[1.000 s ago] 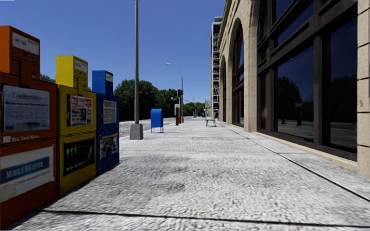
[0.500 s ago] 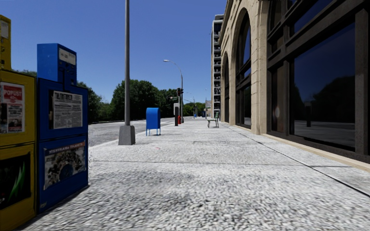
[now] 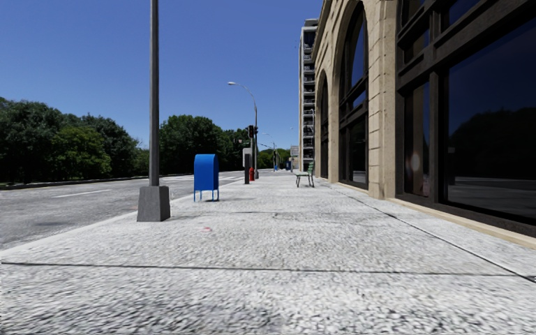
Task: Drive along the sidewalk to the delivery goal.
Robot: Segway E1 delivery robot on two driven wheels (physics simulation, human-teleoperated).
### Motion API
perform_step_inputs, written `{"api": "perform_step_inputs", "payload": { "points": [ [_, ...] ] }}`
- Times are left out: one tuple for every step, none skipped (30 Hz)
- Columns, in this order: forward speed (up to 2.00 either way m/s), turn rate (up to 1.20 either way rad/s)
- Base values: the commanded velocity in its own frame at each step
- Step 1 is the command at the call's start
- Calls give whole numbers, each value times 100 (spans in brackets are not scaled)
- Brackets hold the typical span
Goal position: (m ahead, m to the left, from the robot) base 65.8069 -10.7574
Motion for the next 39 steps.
{"api": "perform_step_inputs", "payload": {
  "points": [
    [198,0],
    [198,0],
    [198,0],
    [198,0],
    [198,0],
    [198,0],
    [198,0],
    [198,0],
    [198,0],
    [198,0],
    [198,0],
    [198,0],
    [198,0],
    [198,0],
    [198,0],
    [198,0],
    [198,0],
    [198,0],
    [198,0],
    [198,0],
    [198,0],
    [198,0],
    [198,0],
    [198,0],
    [198,0],
    [198,0],
    [198,0],
    [198,0],
    [198,0],
    [198,0],
    [198,0],
    [198,0],
    [198,0],
    [198,0],
    [198,0],
    [198,0],
    [198,0],
    [198,0],
    [198,0]
  ]
}}
